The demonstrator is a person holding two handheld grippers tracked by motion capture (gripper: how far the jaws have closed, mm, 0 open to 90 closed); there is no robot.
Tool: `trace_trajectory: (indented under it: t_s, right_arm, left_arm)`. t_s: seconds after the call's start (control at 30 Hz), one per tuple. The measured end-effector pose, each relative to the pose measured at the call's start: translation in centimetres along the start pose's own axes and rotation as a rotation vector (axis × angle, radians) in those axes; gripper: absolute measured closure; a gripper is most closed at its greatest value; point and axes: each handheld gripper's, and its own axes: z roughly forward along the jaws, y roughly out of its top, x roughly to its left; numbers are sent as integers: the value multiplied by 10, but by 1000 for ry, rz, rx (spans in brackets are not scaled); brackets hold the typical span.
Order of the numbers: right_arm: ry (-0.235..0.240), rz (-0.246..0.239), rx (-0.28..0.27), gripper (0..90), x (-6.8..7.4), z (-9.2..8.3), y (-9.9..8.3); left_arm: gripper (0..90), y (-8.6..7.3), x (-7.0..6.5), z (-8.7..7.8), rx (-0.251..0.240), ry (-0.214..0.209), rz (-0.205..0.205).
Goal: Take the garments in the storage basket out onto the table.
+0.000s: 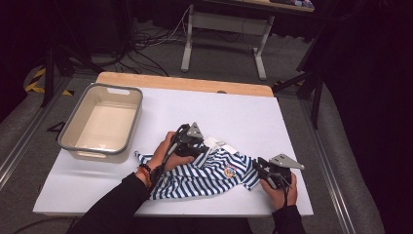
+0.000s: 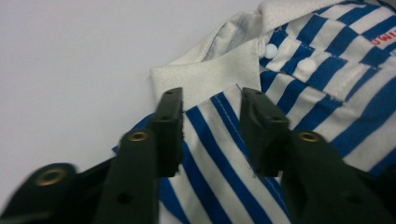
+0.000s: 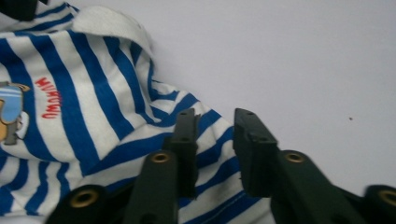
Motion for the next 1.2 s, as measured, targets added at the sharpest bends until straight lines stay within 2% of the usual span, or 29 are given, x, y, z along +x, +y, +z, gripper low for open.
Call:
trace_trajectory:
  t_s: [0.03, 0.1, 0.17, 0.2, 0.27, 0.33, 0.4, 0.43, 0.47, 0.53, 0.57, 0.63, 0.7, 0.77, 0.8, 0.83, 0.97, 1.03, 1.13, 1.2]
  right_arm:
    - [2, -8, 2, 608, 1, 1, 1]
    - [6, -16, 8, 497, 3, 4, 1]
    - [13, -16, 36, 454, 4, 8, 2]
    - [17, -15, 42, 429, 5, 11, 2]
    - [20, -15, 91, 396, 5, 16, 3]
    - [14, -9, 119, 398, 5, 19, 4]
    - [17, 1, 132, 434, 4, 21, 5]
    - [25, 1, 131, 487, 4, 20, 5]
    - [35, -1, 128, 577, 4, 20, 5]
    - [40, -11, 130, 680, 4, 19, 6]
    - [43, -9, 136, 778, 4, 19, 7]
    - [53, -9, 138, 882, 4, 18, 7]
    - [50, -25, 134, 894, 4, 16, 6]
    - [37, -29, 128, 896, 3, 15, 6]
    - [31, -26, 117, 896, 2, 13, 6]
    - [22, -20, 102, 896, 0, 12, 6]
    - [-9, 1, 42, 896, -4, 3, 10]
    - [-11, 8, 21, 896, -5, 1, 11]
    - [-16, 6, 3, 897, -5, -1, 13]
    - [-21, -3, -14, 897, -3, -2, 15]
  left_arm:
    - [539, 0, 0, 4, 10, -1, -12]
    - [455, 0, 0, 11, 52, 38, -14]
    - [457, -3, 1, 17, 81, 30, -32]
    - [478, -4, 2, 19, 82, 19, -31]
    - [551, -5, 1, 18, 79, 16, -50]
    - [635, -5, 2, 17, 84, 1, -33]
    - [777, -6, 2, 15, 97, -12, -25]
    - [835, -6, 3, 15, 97, -23, -23]
    - [882, -6, 4, 14, 101, -32, -20]
    - [891, -7, 6, 12, 103, -47, -26]
    - [892, -7, 7, 12, 99, -43, -19]
    - [893, -7, 6, 9, 97, -18, -1]
    - [894, -7, 4, 2, 67, 4, 11]
    - [894, -7, 5, -9, 27, 26, 2]
    - [893, -7, 5, -9, 27, 26, 2]
    - [893, -7, 7, -19, -11, 40, -1]
    - [894, -7, 7, -37, -56, 62, 8]
    - [893, -7, 6, -45, -70, 73, 22]
    - [894, -9, 6, -54, -96, 67, 30]
    - [893, -10, 5, -57, -84, 80, 40]
